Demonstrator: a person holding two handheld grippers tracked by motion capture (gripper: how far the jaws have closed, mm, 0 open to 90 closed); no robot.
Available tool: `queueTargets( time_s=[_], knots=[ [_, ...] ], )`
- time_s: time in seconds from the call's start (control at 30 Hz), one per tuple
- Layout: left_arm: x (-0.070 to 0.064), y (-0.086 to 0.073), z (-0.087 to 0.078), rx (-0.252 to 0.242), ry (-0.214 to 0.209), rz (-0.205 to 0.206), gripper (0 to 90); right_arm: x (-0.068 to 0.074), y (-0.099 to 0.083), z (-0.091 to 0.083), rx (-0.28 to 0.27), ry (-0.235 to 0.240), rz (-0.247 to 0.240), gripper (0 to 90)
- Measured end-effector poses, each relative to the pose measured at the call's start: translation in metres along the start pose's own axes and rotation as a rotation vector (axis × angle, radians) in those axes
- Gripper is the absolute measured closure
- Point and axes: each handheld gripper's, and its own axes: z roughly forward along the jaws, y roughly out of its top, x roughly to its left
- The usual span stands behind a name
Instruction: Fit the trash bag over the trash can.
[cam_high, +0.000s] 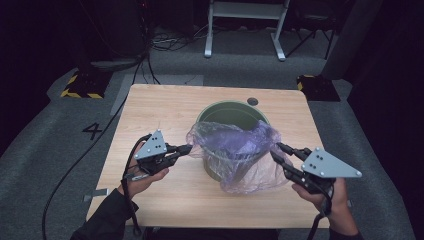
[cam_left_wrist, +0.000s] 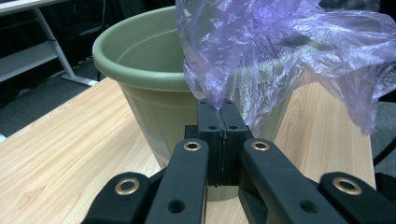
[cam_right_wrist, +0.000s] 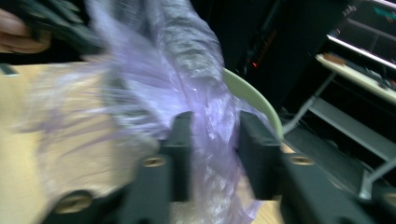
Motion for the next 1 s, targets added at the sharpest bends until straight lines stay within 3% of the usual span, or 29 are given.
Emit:
queueTargets(
  time_s=[0.1,0.27,0.47,0.53,0.6,0.73,0.8,0.93,1.0],
  knots=[
    [0.001,-0.001,-0.001,0.010,-0.007,0.001,89.8,-0.014,-0.006,0.017,0.031,-0.052,0.033,84.1],
    [0.005,-0.001,0.001,0.026,-0.004,0.003,89.6,-0.034,-0.013,0.044,0.072,-0.109,0.054,87.7],
    [0.017,0.000,0.007,0.038,0.016,-0.004,89.0,-0.058,-0.015,0.070,0.065,-0.089,0.074,88.7],
    [0.024,0.000,0.007,0.042,0.010,-0.027,89.0,-0.068,-0.016,0.076,0.056,-0.079,0.087,88.6],
    [0.033,0.002,0.005,0.019,0.013,-0.056,89.2,-0.079,-0.017,0.082,0.032,-0.046,0.129,88.3],
    [0.049,0.004,0.005,0.028,0.028,-0.073,89.5,-0.095,-0.020,0.096,0.059,-0.020,0.167,86.7],
    [0.058,0.001,0.007,0.032,0.020,-0.104,89.6,-0.101,-0.023,0.102,0.071,-0.029,0.169,86.5],
    [0.073,-0.007,0.015,0.051,0.018,-0.150,89.6,-0.112,-0.035,0.115,0.091,-0.020,0.234,86.5],
    [0.077,-0.012,0.020,0.062,0.022,-0.165,89.6,-0.114,-0.039,0.121,0.105,-0.020,0.242,86.1]
  ],
)
